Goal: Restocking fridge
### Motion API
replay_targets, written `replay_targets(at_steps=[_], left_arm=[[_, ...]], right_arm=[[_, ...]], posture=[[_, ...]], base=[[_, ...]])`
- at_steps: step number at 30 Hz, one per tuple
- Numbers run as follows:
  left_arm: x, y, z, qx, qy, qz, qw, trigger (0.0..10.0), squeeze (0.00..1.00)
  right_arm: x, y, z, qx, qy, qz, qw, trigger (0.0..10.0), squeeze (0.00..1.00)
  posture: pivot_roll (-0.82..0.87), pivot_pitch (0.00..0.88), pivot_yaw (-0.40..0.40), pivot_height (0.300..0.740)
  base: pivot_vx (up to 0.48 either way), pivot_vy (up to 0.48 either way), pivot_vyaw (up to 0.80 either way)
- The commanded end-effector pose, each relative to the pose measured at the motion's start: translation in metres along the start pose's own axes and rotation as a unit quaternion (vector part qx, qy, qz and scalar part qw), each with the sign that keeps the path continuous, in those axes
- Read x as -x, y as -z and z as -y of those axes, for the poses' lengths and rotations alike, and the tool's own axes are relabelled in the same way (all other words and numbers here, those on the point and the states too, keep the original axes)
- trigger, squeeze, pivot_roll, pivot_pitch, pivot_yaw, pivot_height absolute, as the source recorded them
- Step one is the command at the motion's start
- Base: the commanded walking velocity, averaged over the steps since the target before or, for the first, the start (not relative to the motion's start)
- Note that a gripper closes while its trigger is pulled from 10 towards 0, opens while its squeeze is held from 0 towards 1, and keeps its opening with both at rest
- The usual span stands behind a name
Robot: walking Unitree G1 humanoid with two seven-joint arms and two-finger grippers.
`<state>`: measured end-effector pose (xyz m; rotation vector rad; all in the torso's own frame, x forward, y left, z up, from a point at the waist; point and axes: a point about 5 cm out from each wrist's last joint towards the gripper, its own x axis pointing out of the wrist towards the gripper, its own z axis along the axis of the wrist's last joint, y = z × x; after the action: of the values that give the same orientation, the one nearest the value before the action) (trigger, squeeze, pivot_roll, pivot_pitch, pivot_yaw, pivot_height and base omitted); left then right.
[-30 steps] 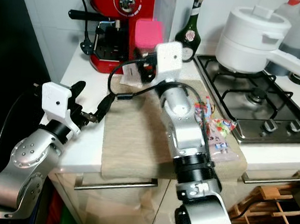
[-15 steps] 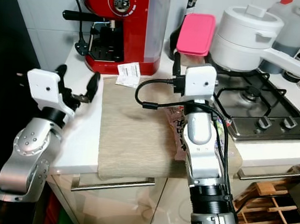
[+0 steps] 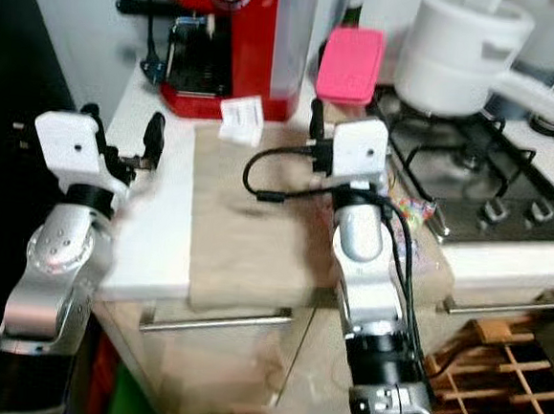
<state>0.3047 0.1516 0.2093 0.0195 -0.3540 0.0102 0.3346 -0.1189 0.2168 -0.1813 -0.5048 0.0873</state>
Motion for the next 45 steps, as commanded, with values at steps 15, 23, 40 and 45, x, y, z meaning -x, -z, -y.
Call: replay_targets(at_steps=[15,23,40,45], left_arm=[[-0.001,0.0,0.003,-0.003,-0.007,0.006,1.0,10.0,0.0],[0.001,0.003,0.006,-0.004,-0.007,0.001,1.0,10.0,0.0],[0.019,0.017,0.01,0.0,0.027,-0.044,0.999,10.0,0.0],[0.027,0.026,0.013,0.028,0.048,-0.069,0.996,10.0,0.0]], right_arm=[[-0.006,-0.004,-0.004,-0.01,-0.021,0.005,1.0,0.0,0.0],[-0.003,0.005,-0.007,-0.021,-0.046,-0.027,0.998,0.0,0.0],[0.025,0.045,-0.004,-0.042,-0.1,-0.155,0.982,0.0,0.0],[0.03,0.051,-0.003,-0.044,-0.104,-0.174,0.978,0.0,0.0]], posture=[[-0.08,0.0,0.01,0.74],[-0.08,0.0,0.005,0.74],[-0.09,0.0,0.017,0.74],[-0.08,0.0,0.018,0.74]], base=[[-0.398,0.0,0.0],[-0.4,0.0,0.0],[-0.24,-0.043,0.0],[0.0,-0.096,0.0]])
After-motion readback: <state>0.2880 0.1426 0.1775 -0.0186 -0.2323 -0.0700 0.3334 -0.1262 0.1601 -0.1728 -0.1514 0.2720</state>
